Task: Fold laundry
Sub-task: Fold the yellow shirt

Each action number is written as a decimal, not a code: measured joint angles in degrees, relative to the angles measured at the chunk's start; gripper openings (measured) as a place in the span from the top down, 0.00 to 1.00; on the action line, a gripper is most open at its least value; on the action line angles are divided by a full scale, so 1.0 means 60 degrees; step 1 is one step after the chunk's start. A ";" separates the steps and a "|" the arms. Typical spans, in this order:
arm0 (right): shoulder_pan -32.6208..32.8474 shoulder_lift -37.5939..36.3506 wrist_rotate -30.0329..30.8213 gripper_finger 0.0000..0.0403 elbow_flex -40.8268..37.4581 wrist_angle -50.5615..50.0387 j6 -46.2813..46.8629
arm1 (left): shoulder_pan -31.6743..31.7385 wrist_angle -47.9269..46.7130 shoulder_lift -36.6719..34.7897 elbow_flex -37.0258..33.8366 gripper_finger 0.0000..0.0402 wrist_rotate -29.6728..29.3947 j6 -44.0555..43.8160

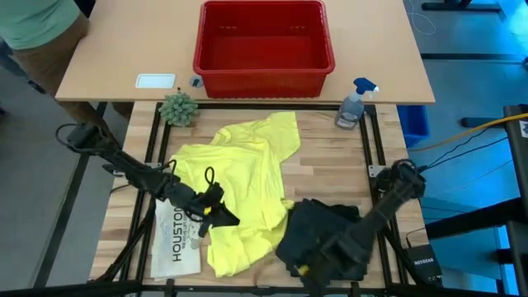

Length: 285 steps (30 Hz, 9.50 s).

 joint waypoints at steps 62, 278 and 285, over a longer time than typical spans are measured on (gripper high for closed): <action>-0.4488 -0.0579 -0.0248 1.00 -0.6409 0.3974 -0.0692 | -0.2306 -0.0256 -0.0003 0.0015 0.92 -0.2661 -0.0482; -1.0912 -0.3931 -0.4691 1.00 0.4120 0.3653 -0.9381 | -0.4219 0.2425 -0.2582 0.9337 1.00 -0.5228 1.8994; -0.9999 -0.4005 -0.8437 1.00 0.4255 0.3848 -0.8443 | -0.4243 -0.0018 -0.1971 0.9315 1.00 -0.2886 1.5783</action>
